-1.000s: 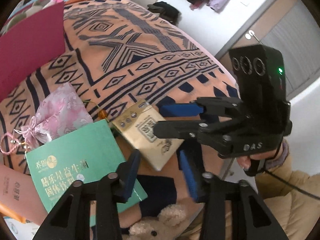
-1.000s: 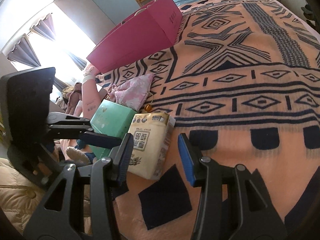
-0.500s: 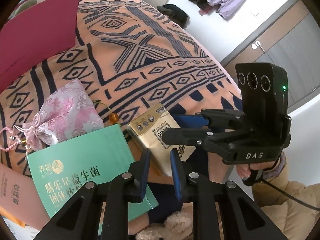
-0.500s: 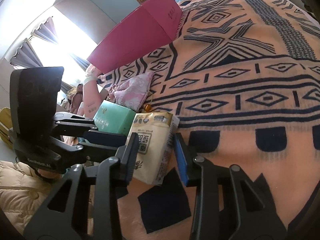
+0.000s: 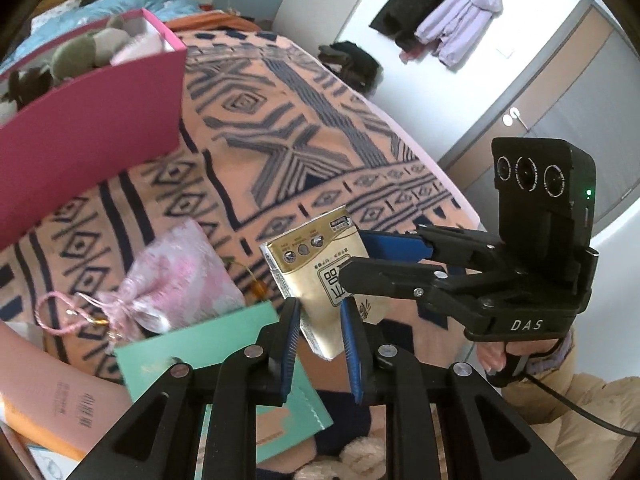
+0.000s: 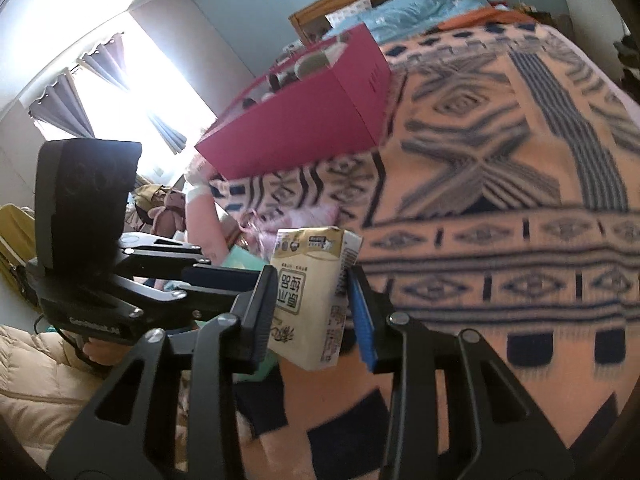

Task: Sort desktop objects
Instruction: 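Close both grippers on the beige carton from either side, then lift the beige carton with both grippers and carry it over the box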

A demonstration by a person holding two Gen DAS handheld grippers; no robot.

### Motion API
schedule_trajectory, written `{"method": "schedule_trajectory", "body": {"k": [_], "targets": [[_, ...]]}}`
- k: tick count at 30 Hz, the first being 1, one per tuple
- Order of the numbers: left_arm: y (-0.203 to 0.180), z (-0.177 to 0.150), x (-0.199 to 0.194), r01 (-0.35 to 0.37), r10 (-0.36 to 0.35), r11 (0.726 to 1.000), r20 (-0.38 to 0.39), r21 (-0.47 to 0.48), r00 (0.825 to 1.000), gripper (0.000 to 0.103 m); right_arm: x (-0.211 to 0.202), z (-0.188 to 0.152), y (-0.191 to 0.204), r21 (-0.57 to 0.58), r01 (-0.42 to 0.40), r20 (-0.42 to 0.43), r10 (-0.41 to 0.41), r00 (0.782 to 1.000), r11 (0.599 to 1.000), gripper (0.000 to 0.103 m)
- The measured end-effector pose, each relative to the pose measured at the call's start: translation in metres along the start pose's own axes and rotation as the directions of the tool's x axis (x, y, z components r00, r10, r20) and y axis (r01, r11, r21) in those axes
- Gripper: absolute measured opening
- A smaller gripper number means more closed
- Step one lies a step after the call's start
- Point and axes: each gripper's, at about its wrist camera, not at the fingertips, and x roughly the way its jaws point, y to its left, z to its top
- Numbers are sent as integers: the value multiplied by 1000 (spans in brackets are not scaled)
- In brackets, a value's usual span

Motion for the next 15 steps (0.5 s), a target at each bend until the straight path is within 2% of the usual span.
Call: {"method": "schedule_trajectory", "body": {"k": [15], "targets": [[24,15,-37,-88,91,996,104,-27,990,20,25,41,28,-87,-32,25,34,999,996,39]]}}
